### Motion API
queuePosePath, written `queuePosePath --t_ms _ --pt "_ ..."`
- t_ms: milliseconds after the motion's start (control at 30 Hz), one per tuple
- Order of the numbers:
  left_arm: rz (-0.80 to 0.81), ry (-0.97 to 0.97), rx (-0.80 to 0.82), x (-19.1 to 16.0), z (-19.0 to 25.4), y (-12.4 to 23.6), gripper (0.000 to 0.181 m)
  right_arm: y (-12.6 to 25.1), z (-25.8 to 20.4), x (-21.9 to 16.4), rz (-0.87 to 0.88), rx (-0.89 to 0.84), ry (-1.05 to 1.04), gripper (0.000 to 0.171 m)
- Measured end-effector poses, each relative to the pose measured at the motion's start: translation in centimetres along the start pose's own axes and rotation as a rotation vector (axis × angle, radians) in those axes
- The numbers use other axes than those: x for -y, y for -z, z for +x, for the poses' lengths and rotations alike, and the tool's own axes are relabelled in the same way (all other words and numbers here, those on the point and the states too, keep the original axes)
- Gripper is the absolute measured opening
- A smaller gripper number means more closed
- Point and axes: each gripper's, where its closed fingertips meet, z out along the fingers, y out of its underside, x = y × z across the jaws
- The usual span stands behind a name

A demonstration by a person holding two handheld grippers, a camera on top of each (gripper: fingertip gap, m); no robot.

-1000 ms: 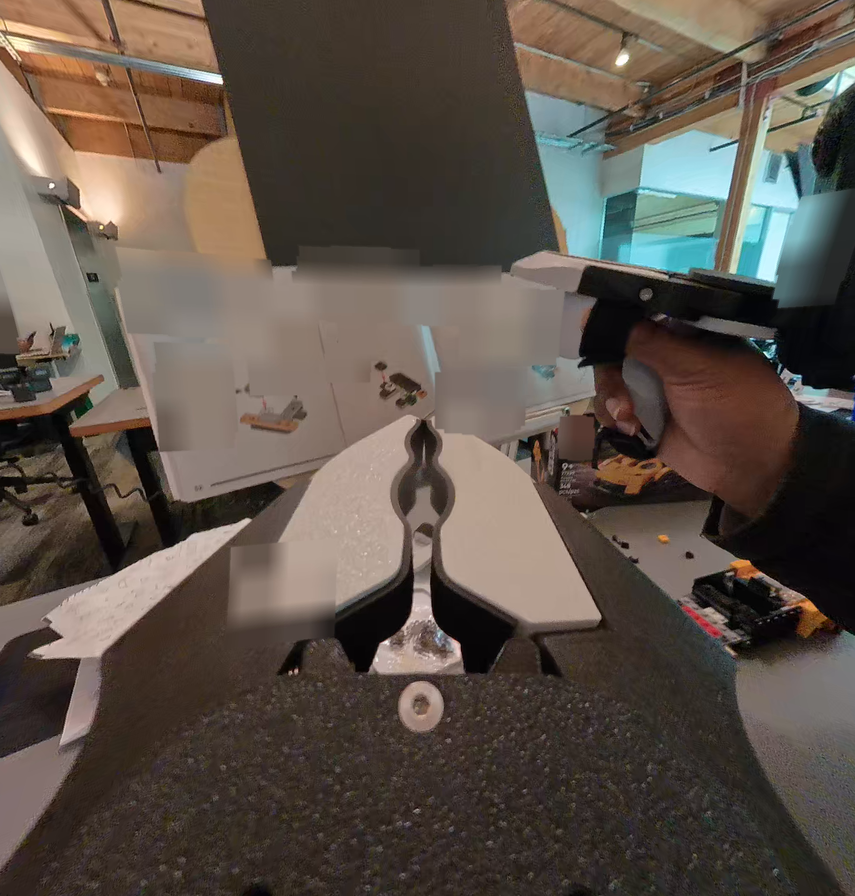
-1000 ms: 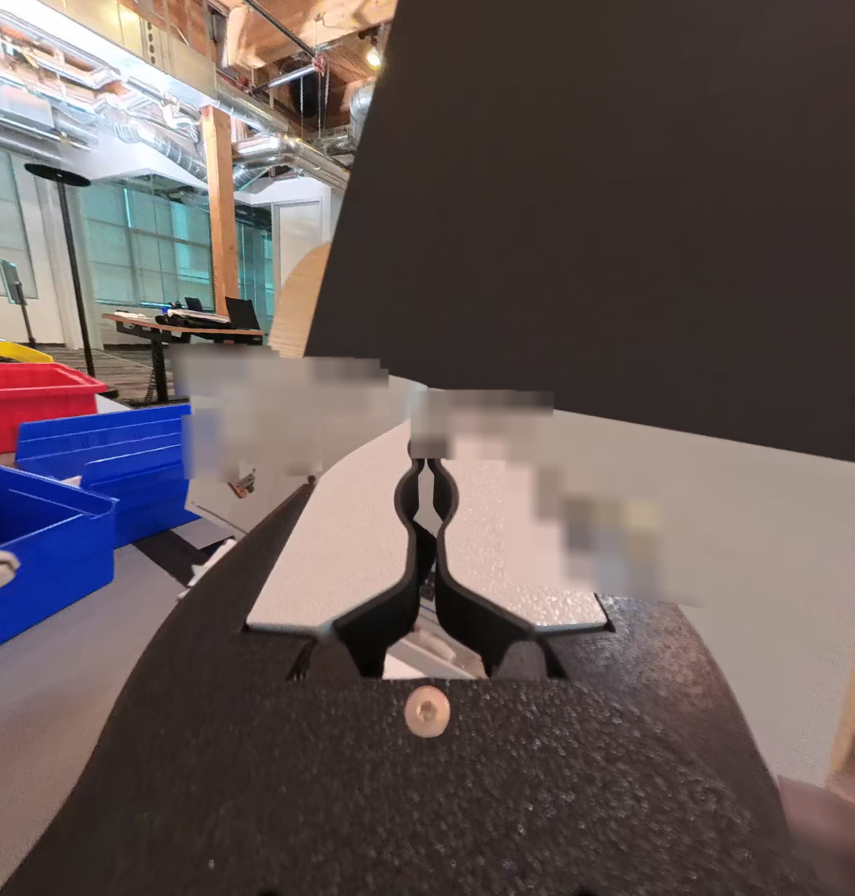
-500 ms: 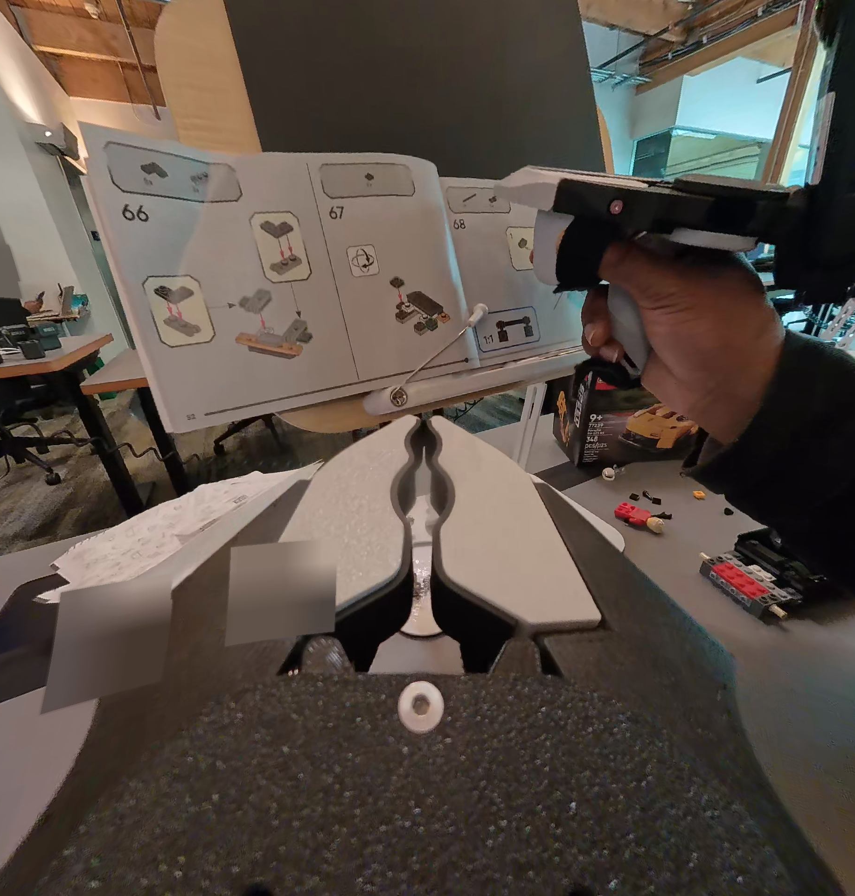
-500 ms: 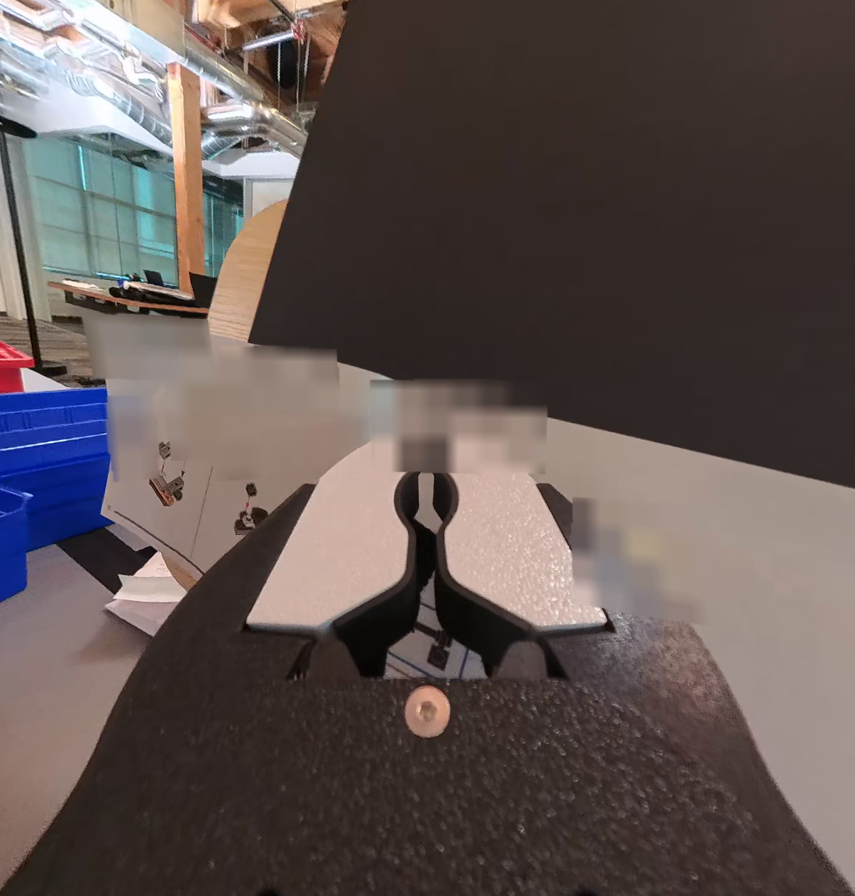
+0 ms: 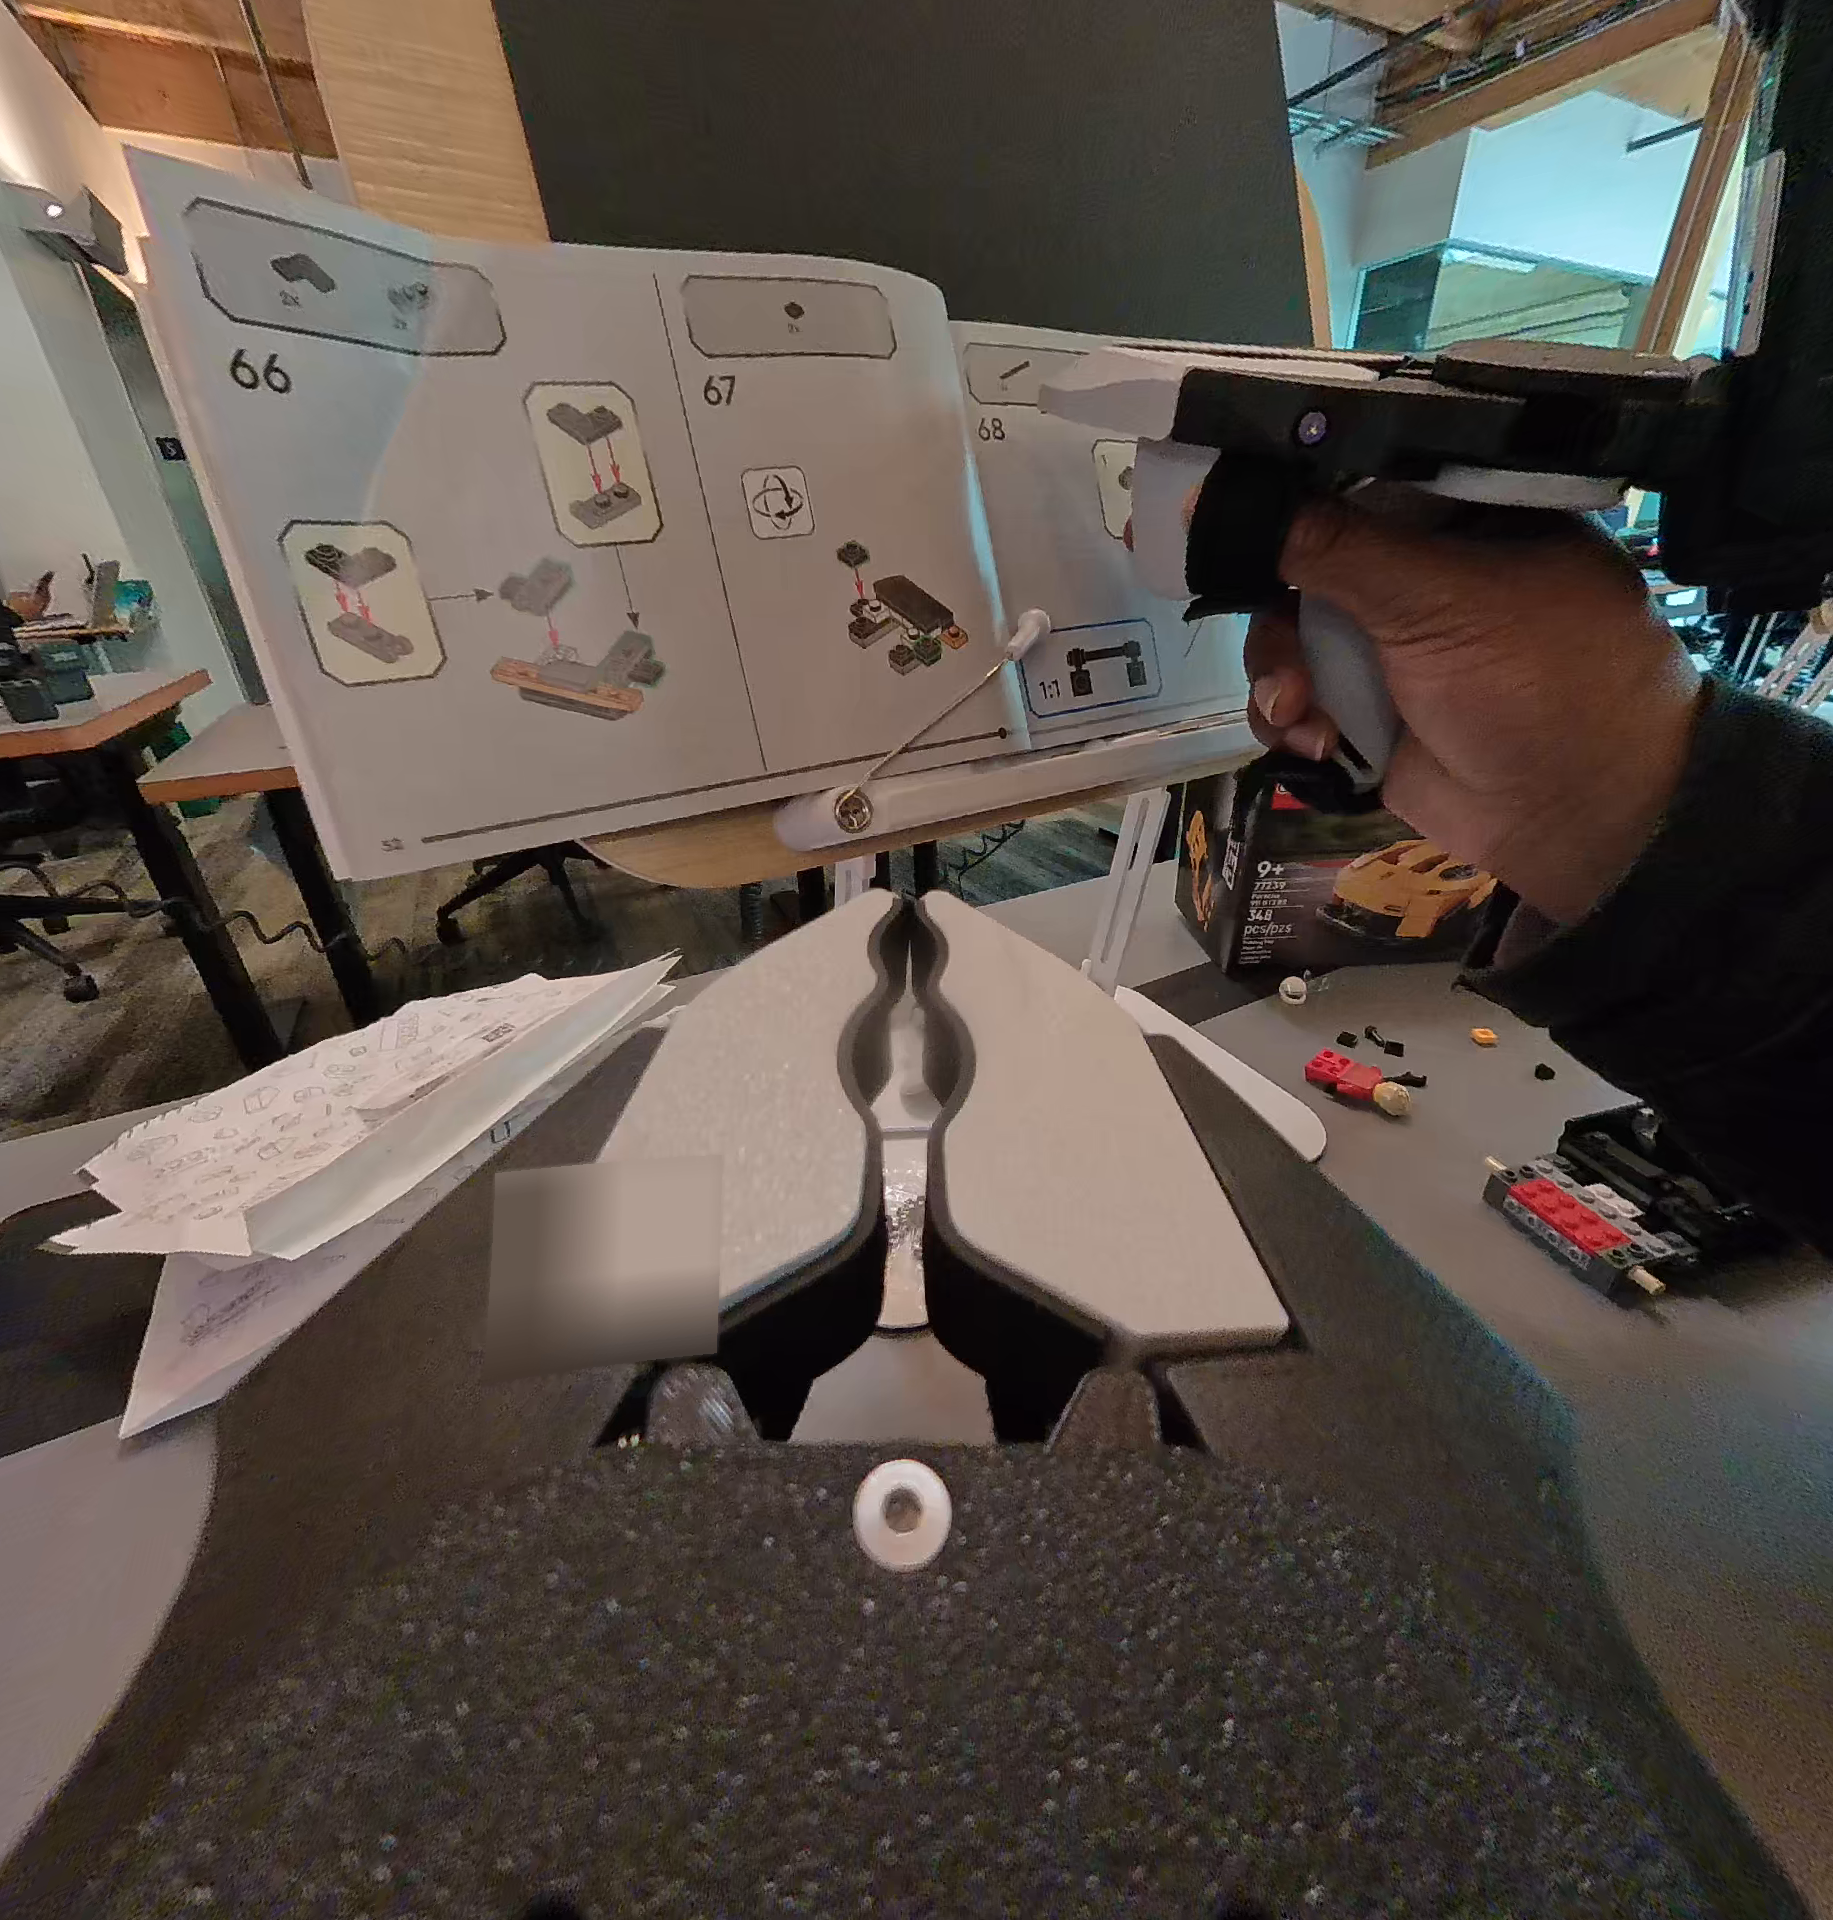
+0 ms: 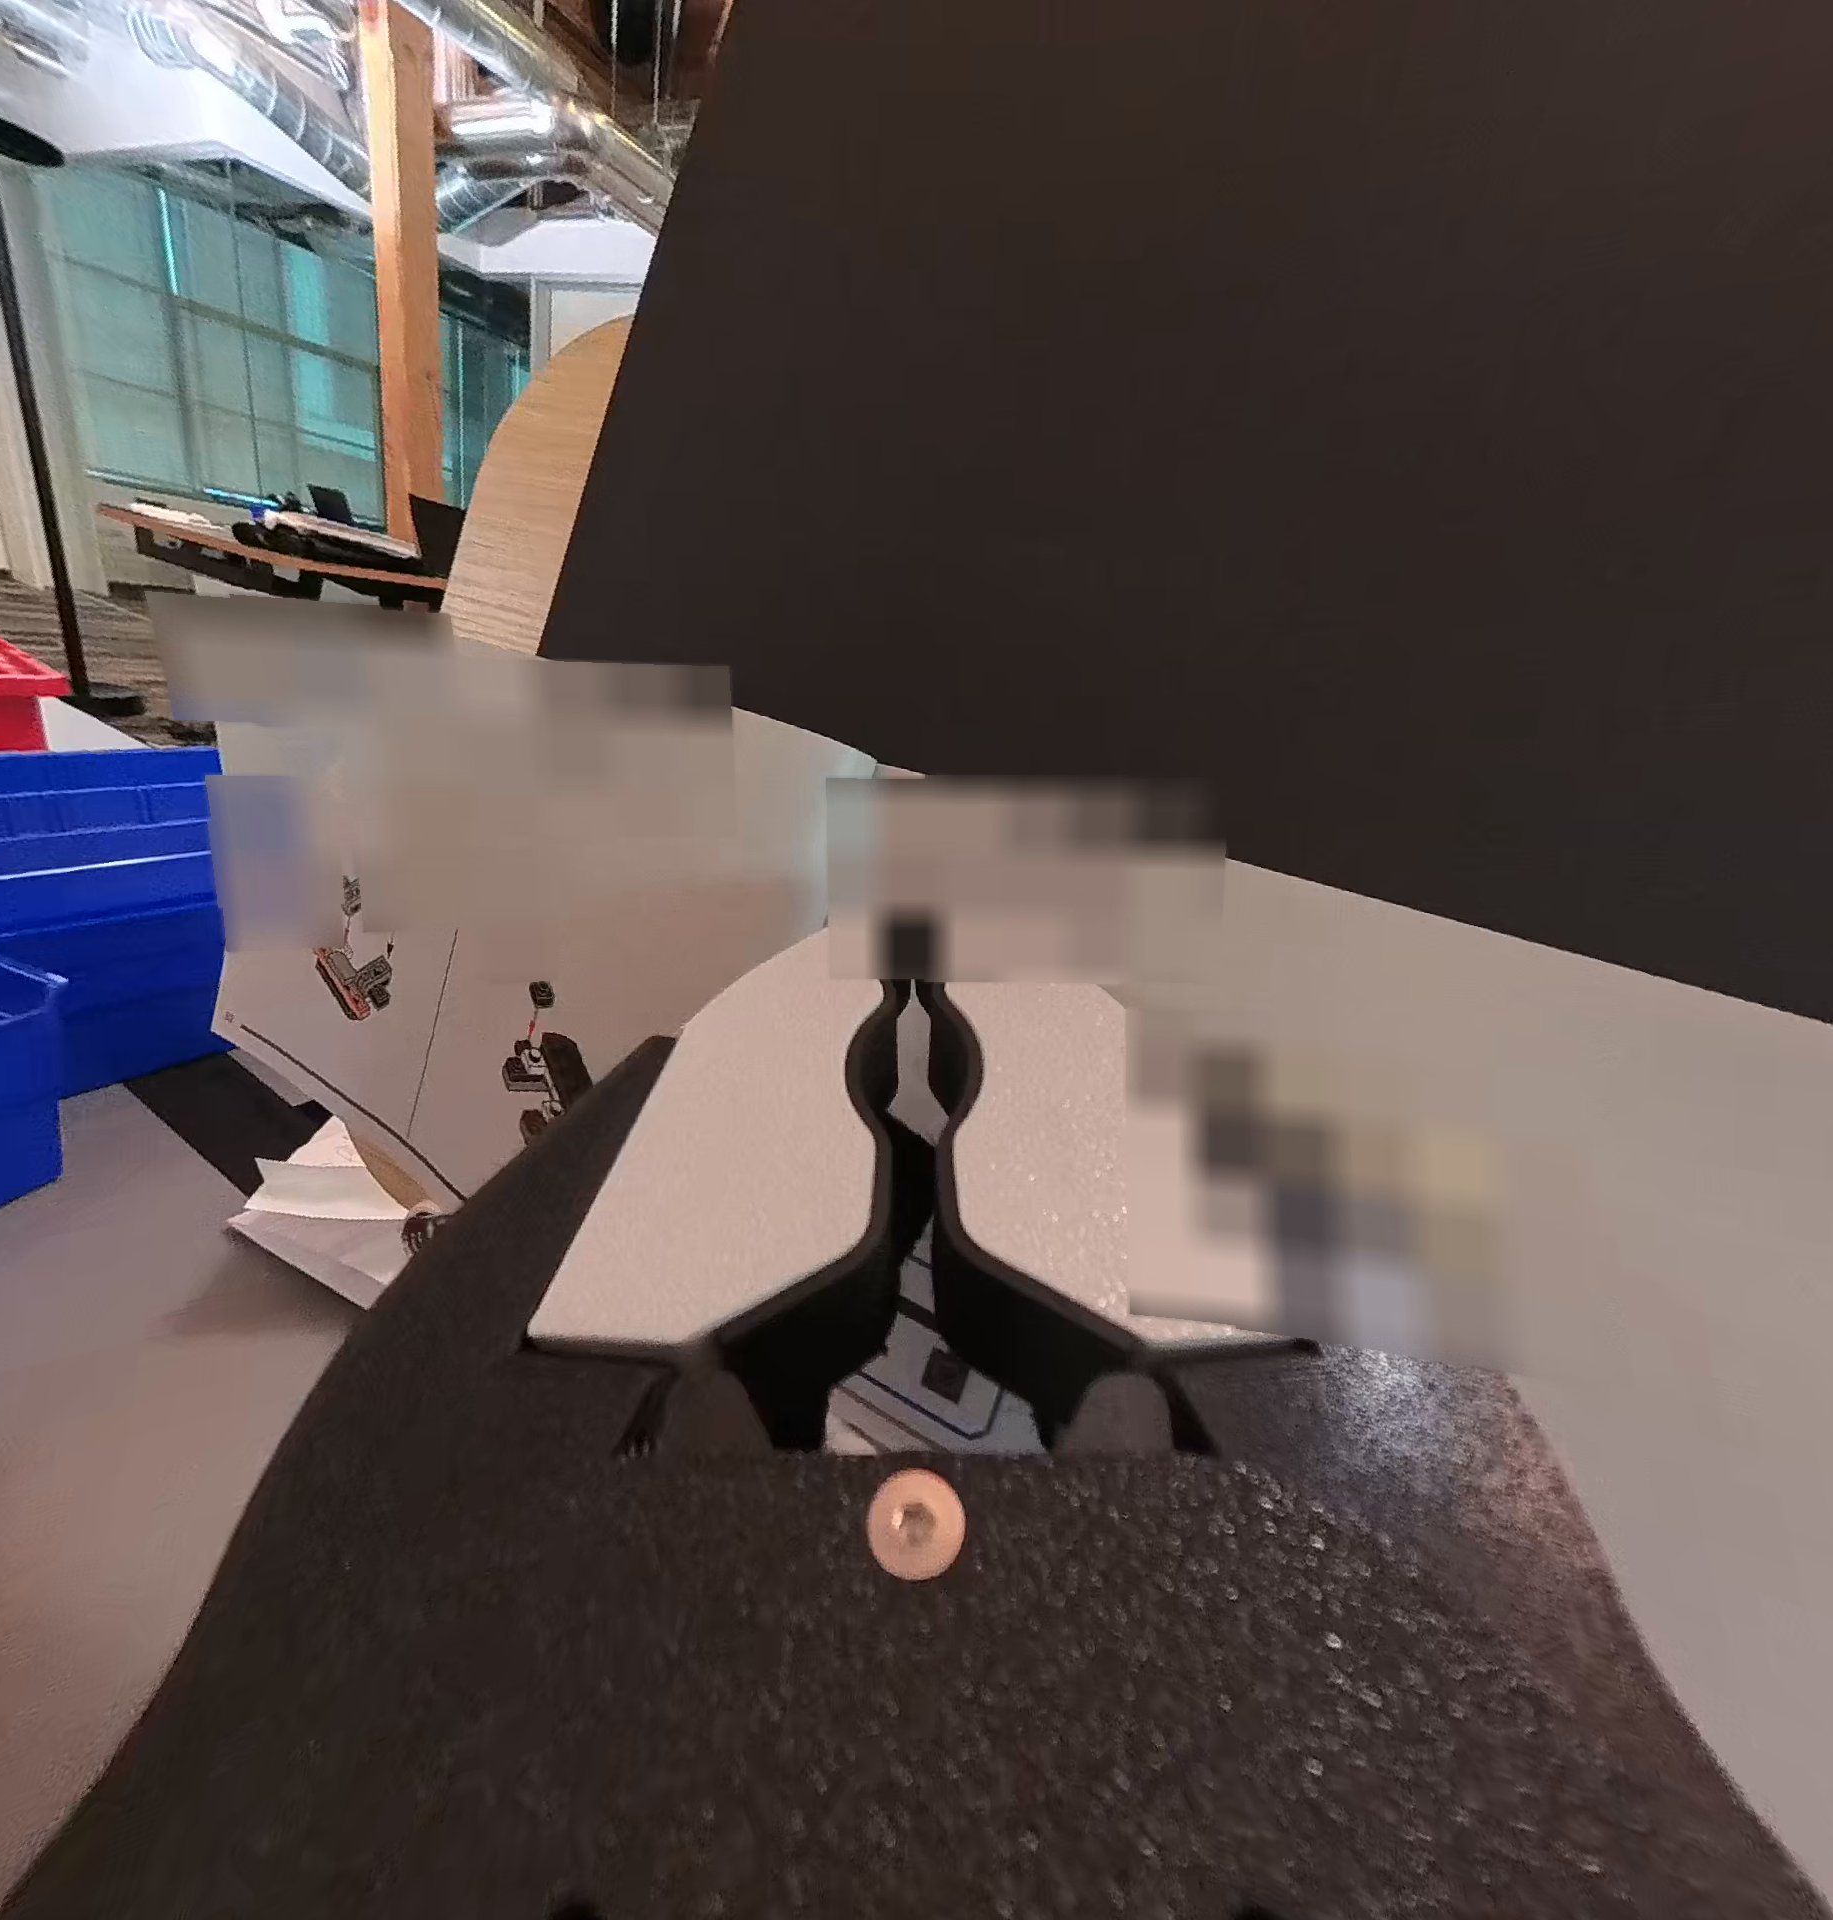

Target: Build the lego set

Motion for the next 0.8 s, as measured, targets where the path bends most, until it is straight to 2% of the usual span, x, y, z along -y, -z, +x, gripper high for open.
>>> queuePosePath --t_ms 33,300,533,667,800 --pt "-0.001 -0.003 0.000 0.0 0.0 0.0 0.000 0.0 0.2 0.0 -0.002 -0.005 0.007 0.000" --pt "-0.005 -0.010 0.000 -0.1 0.1 -0.1 0.000 0.6 2.4 0.3 -0.004 -0.055 -0.002 0.000" --pt "-0.001 -0.009 0.014 0.3 -0.6 0.1 0.000 0.9 2.1 1.0 0.009 -0.031 -0.019 0.000" --pt "0.010 -0.033 0.006 2.5 -1.7 0.7 0.000 3.2 -0.7 4.2 0.068 0.114 -0.117 0.000" --pt "-0.020 -0.021 -0.061 4.7 -1.8 1.3 0.000 7.1 -2.7 5.8 0.076 0.216 -0.074 0.000"
